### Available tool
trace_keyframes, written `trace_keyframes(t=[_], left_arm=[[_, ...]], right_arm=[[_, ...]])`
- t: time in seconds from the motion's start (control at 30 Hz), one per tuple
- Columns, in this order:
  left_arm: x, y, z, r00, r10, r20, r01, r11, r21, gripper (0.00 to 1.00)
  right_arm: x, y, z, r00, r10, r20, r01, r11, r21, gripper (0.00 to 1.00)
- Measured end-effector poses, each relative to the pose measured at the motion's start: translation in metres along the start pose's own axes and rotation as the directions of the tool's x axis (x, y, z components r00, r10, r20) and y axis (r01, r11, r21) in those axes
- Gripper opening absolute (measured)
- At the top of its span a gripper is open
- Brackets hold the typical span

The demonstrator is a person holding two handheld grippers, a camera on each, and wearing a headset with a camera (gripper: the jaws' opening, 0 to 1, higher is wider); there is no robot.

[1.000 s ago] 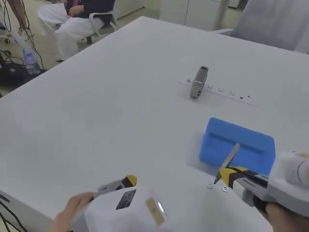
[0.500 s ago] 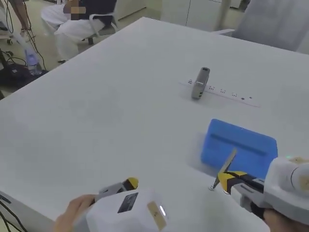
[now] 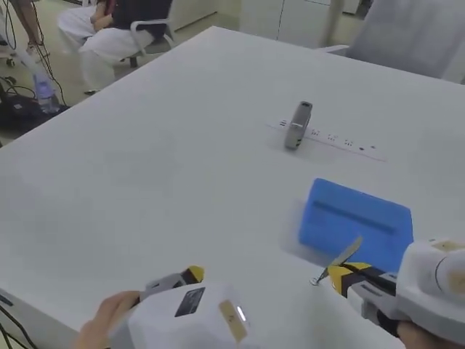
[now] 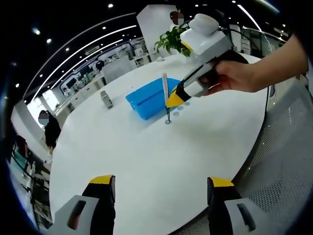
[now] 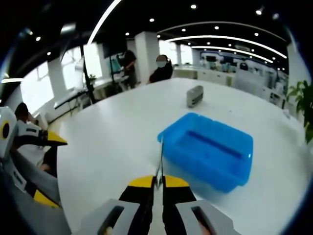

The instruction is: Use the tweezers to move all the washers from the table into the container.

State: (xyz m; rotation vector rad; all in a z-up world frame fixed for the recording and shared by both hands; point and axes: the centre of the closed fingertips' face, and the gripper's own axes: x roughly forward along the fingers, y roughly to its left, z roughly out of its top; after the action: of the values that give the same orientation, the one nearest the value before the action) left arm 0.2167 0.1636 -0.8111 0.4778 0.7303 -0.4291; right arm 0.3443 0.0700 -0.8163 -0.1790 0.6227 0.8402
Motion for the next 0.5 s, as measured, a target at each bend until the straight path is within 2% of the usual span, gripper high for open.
trace_keyframes(t=[0.5], left_arm=[[0.0002, -0.0003, -0.0005, 1.0, -0.001, -0.005, 0.001, 1.0, 0.005, 0.78]], right_arm=[[0.0005, -0.0041, -0.001, 0.9999, 0.006, -0.011, -0.006, 1.0, 0.006, 0.04]])
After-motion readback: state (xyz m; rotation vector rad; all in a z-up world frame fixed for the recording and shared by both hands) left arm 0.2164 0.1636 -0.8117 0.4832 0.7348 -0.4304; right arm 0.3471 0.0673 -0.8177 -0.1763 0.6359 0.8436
